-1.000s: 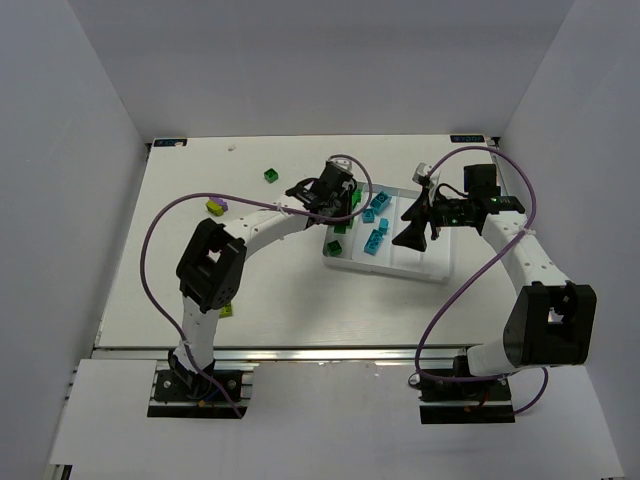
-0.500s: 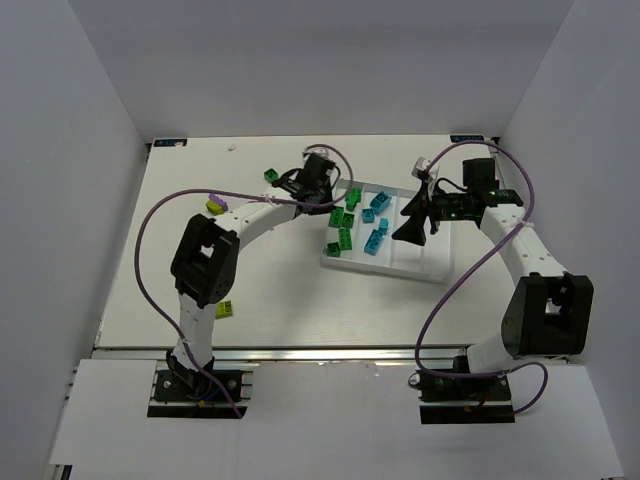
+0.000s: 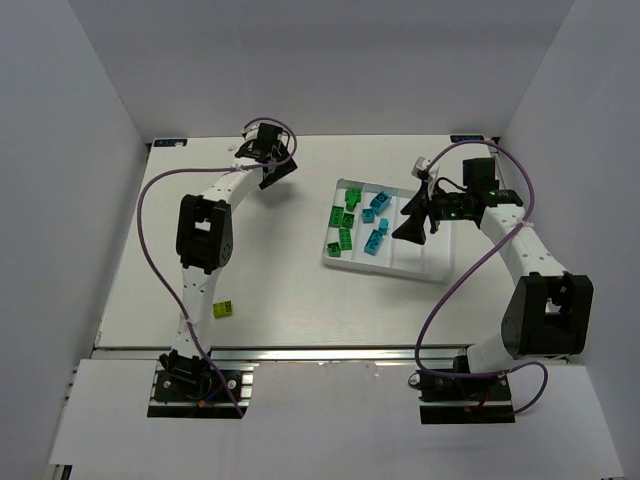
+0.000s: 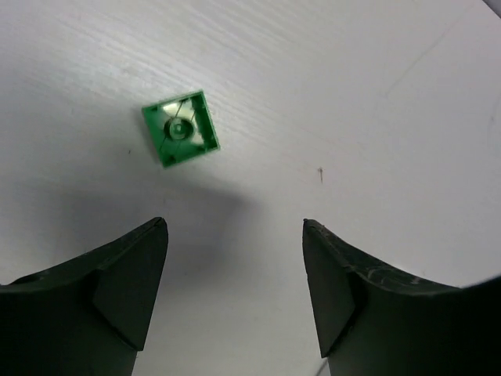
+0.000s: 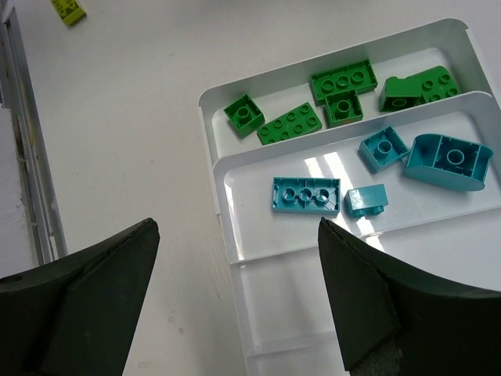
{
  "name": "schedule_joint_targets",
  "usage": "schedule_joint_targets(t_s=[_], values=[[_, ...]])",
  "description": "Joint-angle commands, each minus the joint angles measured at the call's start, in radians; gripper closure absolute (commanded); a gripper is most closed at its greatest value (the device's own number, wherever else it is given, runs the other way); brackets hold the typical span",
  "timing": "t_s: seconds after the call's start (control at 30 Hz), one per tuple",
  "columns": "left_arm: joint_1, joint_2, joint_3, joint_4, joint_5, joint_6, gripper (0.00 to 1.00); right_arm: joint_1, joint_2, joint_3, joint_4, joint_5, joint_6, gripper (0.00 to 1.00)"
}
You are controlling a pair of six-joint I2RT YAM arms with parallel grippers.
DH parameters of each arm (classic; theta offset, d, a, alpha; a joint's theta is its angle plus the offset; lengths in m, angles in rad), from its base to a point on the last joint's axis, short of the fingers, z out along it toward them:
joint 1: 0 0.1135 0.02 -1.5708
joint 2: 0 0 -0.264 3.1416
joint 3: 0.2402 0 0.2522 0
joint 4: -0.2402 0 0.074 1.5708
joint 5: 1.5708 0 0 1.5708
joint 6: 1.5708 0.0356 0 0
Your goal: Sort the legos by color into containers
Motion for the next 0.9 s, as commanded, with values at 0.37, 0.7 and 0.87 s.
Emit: schedule_joint_targets(t_s=[0.37, 0.7, 0.87], values=[[0.051, 0.183, 0.230, -0.068, -0.120, 0.017, 0.22, -0.005, -0.024, -0.011, 0.051, 0.007, 0.000, 0.12], [0.073, 0.262, 0.285, -0.065, -0.066, 0.007, 0.38, -0.009, -0.046, -0.013, 0.053, 0.021, 0.004, 0.11], [0.076, 0.244, 0.241, -0.043, -0.016, 0.000, 0.57, -0.016, -0.056, -0.014, 0.048, 0.024, 0.001, 0.11]])
